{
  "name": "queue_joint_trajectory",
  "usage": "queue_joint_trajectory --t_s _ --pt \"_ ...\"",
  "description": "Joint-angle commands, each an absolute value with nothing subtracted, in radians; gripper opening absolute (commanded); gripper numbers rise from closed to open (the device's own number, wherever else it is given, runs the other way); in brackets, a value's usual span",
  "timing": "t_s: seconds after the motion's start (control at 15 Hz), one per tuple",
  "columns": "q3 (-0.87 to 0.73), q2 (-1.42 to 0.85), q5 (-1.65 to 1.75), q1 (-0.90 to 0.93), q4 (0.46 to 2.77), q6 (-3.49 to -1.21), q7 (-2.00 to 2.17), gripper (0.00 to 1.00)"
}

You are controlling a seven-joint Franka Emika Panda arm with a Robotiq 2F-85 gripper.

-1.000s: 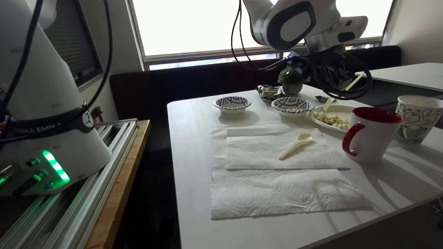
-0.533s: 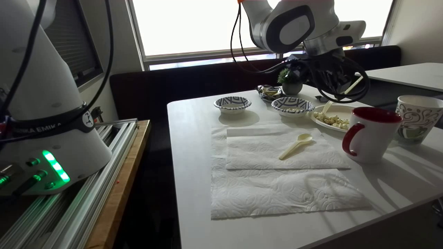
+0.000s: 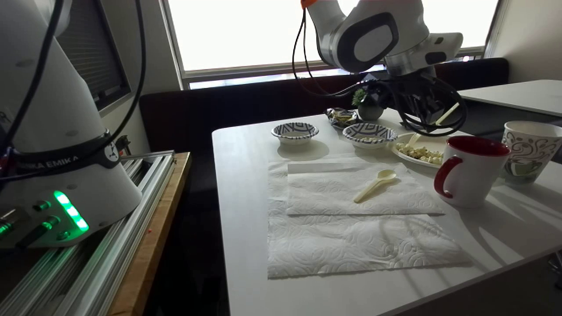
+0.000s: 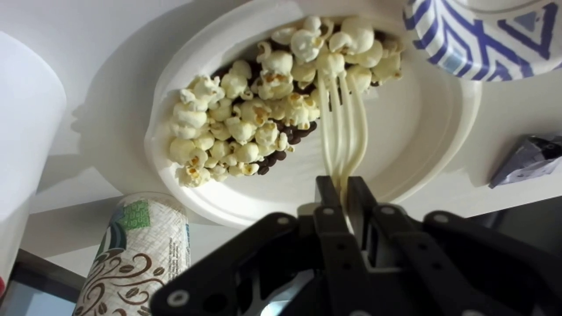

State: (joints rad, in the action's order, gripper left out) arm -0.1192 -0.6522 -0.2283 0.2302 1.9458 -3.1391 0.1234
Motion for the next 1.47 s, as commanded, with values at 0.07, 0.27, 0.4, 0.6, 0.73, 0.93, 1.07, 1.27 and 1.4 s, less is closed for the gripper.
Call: queue_joint_trajectory --t_s 0.07,0.27,0.4,0.6,0.73,0.93,1.07,1.27,1.4 --pt "-0.140 -0.674 -0.186 0.242 1.924 -3.129 0.165 0.03" --pt "-0.145 -0.680 -0.184 0.244 1.924 -3.128 0.166 0.03" --pt "-0.149 -0.686 -0.182 0.247 1.925 -3.128 0.166 0.03" --pt "-0.147 -0.679 -0.182 0.247 1.928 -3.127 0.167 0.03" --pt "-0.141 -0.665 -0.185 0.245 1.930 -3.123 0.167 0.03" --pt "-0.135 -0.646 -0.187 0.248 1.930 -3.121 0.171 0.03" --pt "-0.135 -0.639 -0.187 0.251 1.929 -3.121 0.174 0.03" --pt "-0.133 -0.628 -0.188 0.253 1.933 -3.118 0.178 0.03" --pt "-0.130 -0.622 -0.189 0.252 1.934 -3.117 0.180 0.03"
